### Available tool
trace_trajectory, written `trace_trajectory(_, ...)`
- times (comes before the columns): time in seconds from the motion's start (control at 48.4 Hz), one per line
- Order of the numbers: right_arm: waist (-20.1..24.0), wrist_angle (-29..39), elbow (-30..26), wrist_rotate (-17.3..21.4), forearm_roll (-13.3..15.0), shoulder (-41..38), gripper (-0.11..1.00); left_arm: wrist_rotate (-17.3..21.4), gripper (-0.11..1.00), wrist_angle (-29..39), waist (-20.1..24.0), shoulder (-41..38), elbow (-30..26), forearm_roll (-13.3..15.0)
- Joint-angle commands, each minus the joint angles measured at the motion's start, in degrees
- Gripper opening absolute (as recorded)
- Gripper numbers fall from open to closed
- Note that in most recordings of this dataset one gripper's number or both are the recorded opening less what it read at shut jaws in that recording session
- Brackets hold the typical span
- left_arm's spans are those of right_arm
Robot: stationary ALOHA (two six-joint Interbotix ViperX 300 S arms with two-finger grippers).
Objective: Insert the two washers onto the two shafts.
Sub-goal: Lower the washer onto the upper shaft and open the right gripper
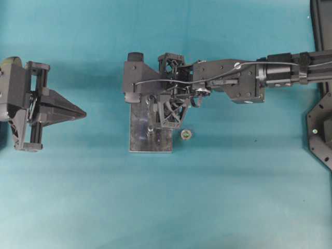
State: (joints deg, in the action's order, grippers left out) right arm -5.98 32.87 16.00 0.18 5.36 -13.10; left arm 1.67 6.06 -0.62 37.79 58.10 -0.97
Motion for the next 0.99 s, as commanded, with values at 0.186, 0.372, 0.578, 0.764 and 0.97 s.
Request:
trace_trajectory(0.186, 0.8, 0.1, -1.3, 1.3, -1.7, 0.2, 0.85, -0.1, 0.0, -0.6, -0.1, 0.1, -0.5, -0.2)
trace_trajectory(0.372, 2.2, 0.2, -1.4, 1.1, -4.7, 0.3, 0.69, -0.1, 0.0, -0.6, -0.1, 0.2, -0.5, -0.2)
trace_trajectory(0.578, -1.4, 0.1, -1.8, 1.1, -4.2, -0.2, 0.67, -0.1, 0.0, -0.6, -0.1, 0.3, -0.5, -0.2)
trace_trajectory(0.764, -5.5, 0.2, -2.2, 1.2, -3.7, -0.2, 0.66, -0.1, 0.0, -0.7, -0.1, 0.4, -0.5, -0.2)
trace_trajectory(0.97, -2.8, 2.5, -1.9, 1.0, -3.9, 1.0, 0.63, -0.1, 0.0, -0.6, -0.1, 0.4, -0.4, -0.2)
